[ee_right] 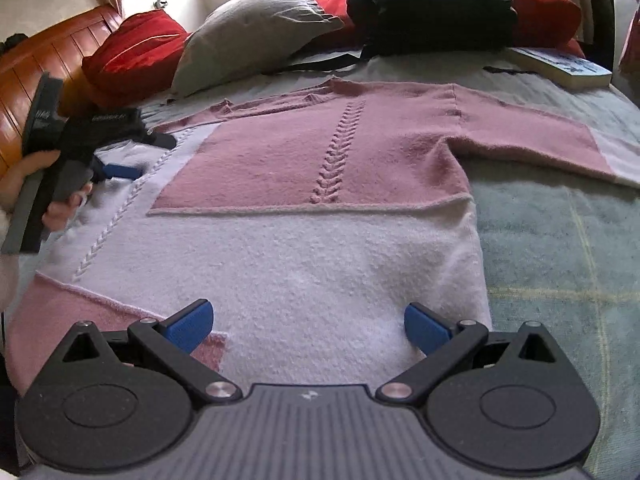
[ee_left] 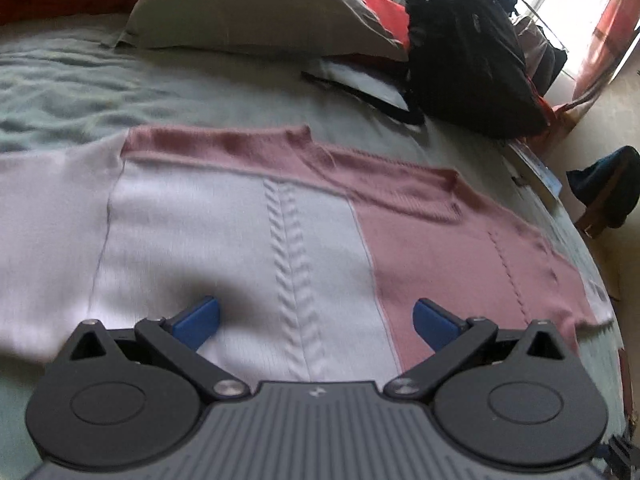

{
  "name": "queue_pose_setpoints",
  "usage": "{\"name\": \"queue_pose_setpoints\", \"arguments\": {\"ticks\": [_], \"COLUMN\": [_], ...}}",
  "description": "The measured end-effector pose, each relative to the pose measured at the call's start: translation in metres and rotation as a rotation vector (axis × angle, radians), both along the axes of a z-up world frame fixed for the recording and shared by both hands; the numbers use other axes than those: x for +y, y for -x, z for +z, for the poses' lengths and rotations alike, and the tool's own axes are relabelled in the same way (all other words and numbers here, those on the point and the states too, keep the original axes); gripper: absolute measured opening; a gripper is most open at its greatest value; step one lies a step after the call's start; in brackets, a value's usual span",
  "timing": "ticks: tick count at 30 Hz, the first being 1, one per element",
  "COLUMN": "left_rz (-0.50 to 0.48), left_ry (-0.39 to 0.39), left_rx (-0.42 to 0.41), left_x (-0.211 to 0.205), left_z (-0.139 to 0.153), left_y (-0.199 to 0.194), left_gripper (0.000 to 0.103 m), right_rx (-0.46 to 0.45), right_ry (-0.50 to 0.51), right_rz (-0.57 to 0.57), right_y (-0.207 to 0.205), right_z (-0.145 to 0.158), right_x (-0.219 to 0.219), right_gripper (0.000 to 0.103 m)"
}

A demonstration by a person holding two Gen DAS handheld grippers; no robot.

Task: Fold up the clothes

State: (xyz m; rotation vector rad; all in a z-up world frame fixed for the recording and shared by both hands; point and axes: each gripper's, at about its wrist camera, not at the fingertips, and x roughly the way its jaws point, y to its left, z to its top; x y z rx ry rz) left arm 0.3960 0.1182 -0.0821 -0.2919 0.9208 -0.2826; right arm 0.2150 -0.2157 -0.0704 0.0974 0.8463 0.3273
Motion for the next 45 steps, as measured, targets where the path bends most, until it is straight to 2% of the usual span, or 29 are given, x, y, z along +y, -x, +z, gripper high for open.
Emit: {"name": "queue_pose_setpoints", "arguments": {"ticks": [7,13,16,20,22,24,28,31,36,41,45], "left_rz": [-0.008,0.016,0.037,0.049,0.050,0.005,-0.085,-0.142,-0.240,-0.317,-0.342], "left_ry": [-0.061,-0.062,-0.075,-0.137,-0.154,-0.164,-0.214,-0.261,-0.325,-0.380,-0.372], "left_rx": [0.001,0.010,0.009,0.014,0.007,-0.028,-0.091,-0.104,-0.113,-0.120,-0.121], "left_x": [-0.003,0.002,0.002,-0.006,-0.011,-0.014,-0.016,-0.013,-0.023,-0.050,-0.064], "left_z": [-0.005,-0.009,-0.011,-0.004,0.011,0.032,0.079,0.102,0.099,0.062,0.032], "left_y": [-0.052,-0.089,-0.103,-0.104,-0.091,-0.069,-0.016,0.031,0.114,0.176,0.207], "left_gripper": [0.102,0.102,0.102,0.102,0.102,0.102,0.102,0.102,0.102,0.102,0.102], "right_rx": [-0.014,-0.007,-0.007,-0.007,-0.006,-0.015,-0.040,-0.040,-0.029,-0.069,-0.099], "right_ry": [0.016,-0.003,-0.001,0.009,0.028,0.042,0.033,0.034,0.029,0.087,0.116], "right_rz": [0.055,0.074,0.076,0.063,0.055,0.054,0.064,0.078,0.130,0.184,0.197], "right_y": [-0.005,-0.009,-0.009,-0.005,-0.001,0.005,0.018,0.025,0.031,0.032,0.036], "right_z": [0.004,0.004,0.002,0.003,0.006,0.010,0.021,0.024,0.017,0.002,-0.009], "right_x": [0.007,0.004,0.003,0.000,0.000,0.000,0.001,0.006,0.019,0.034,0.036], "right_gripper": [0.103,0.103,0.103,0.103,0.103,0.103,0.103,0.103,0.103,0.103,0.103]}}
